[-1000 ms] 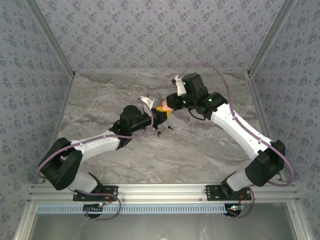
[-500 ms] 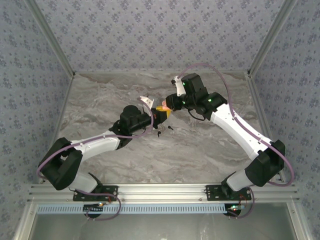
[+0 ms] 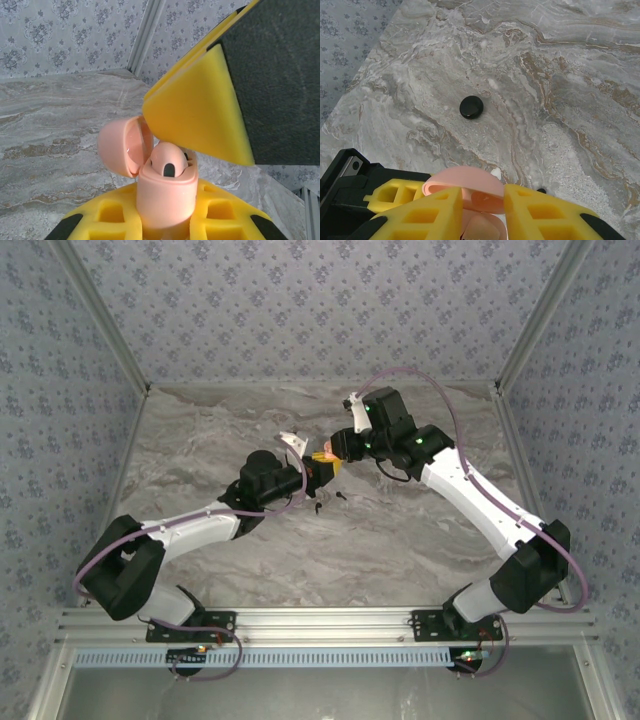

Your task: Insert wireless bluetooth earbuds into charging case

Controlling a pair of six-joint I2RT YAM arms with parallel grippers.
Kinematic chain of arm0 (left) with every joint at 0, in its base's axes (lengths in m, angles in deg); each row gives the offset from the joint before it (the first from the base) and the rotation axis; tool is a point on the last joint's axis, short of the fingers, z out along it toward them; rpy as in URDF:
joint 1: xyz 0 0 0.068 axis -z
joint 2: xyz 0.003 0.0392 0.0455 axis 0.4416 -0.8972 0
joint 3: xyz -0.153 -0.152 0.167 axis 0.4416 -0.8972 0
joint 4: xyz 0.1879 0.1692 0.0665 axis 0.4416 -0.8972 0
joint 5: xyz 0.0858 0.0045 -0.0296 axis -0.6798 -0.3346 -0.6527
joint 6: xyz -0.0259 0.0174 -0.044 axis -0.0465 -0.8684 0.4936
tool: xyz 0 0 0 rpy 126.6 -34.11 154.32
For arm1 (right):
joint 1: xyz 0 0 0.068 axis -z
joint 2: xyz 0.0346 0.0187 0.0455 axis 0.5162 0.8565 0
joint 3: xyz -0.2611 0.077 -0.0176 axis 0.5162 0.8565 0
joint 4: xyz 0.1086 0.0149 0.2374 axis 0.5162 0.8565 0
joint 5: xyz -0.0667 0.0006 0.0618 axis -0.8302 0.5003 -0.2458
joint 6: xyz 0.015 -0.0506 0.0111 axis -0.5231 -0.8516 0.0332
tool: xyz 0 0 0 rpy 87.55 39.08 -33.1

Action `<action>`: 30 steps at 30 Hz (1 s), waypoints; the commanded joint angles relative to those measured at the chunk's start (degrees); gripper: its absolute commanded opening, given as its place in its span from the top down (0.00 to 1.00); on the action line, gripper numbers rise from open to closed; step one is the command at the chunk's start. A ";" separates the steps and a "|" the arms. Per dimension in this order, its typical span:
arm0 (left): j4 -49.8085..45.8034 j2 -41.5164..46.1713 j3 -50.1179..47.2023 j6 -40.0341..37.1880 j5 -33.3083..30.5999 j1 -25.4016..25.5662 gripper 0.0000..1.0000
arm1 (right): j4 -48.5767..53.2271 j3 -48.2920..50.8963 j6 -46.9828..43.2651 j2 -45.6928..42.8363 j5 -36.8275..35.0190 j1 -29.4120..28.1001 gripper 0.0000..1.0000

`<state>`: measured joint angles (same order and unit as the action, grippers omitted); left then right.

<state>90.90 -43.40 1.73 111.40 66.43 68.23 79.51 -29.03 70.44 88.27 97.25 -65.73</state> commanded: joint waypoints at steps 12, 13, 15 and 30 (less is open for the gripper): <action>-0.80 2.05 2.51 -1.89 0.04 0.41 0.87 | 1.48 0.49 0.55 -3.13 -1.47 1.86 0.66; -1.45 2.21 2.80 -2.16 0.14 0.43 0.87 | 1.64 0.66 0.52 -3.32 -1.56 2.45 0.66; -2.53 2.88 3.03 -2.85 0.40 0.40 0.87 | 1.44 1.39 0.44 -3.85 -0.94 3.94 0.66; -3.96 9.35 3.96 -5.72 9.73 0.40 0.87 | -0.24 6.96 -1.10 -4.30 21.41 14.86 0.75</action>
<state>86.02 -35.69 3.11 106.81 71.82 68.23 80.04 -23.04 70.22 84.97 110.87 -52.05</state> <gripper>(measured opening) 0.160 0.255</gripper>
